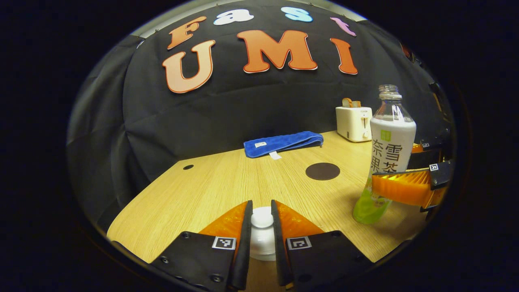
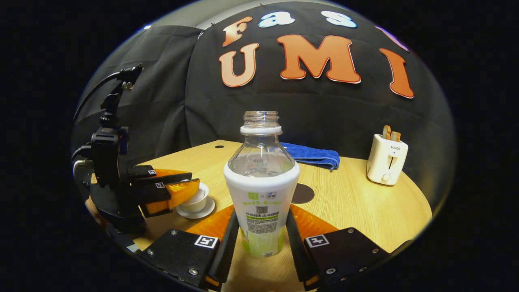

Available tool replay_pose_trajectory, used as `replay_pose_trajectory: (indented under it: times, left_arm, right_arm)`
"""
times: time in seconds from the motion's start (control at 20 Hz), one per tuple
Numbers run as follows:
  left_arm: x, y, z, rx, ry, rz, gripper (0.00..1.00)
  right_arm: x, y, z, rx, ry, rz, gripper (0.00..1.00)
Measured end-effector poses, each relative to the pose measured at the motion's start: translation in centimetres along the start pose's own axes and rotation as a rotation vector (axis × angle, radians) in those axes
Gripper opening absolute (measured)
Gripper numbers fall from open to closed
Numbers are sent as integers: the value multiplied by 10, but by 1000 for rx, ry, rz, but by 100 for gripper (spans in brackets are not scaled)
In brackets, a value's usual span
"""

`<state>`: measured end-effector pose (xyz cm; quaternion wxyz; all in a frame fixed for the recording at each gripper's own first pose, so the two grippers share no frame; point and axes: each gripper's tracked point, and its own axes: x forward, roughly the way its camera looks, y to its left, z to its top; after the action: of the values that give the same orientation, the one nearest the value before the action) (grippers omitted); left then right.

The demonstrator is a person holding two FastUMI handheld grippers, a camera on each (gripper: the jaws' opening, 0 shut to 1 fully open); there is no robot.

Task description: Open the teacup lid with one hand, grasp the water bottle and pour water into the teacup with the other hand; after pouring, place the water bottle on the coaster and then close the teacup lid.

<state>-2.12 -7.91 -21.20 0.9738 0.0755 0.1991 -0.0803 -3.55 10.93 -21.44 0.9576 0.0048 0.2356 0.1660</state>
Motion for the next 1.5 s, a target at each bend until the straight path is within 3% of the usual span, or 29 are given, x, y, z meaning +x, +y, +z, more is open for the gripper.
replay_pose_trajectory:
  times: [0.05, 0.35, 0.75, 0.9, 0.95, 1.3, 1.5]
  left_arm:
    - [-1, 0, 3, -2, -8, 3, 31]
    - [-10, 22, 16, -51, -36, 26, 31]
    - [-23, 75, 31, -122, -81, 101, 31]
    - [-27, 92, 33, -132, -88, 124, 28]
    - [-28, 97, 31, -137, -91, 132, 31]
    - [-40, 129, 30, -137, -101, 184, 31]
    - [-45, 145, 26, -144, -100, 209, 31]
  right_arm:
    - [-1, 0, 1, -9, -1, -5, 64]
    - [-1, -9, 16, -122, -14, -59, 64]
    - [4, -32, 41, -351, -29, -196, 63]
    - [8, -34, 47, -407, -24, -216, 64]
    - [10, -34, 48, -428, -22, -223, 64]
    - [22, -30, 55, -581, -9, -249, 63]
    - [29, -32, 67, -738, -26, -304, 66]
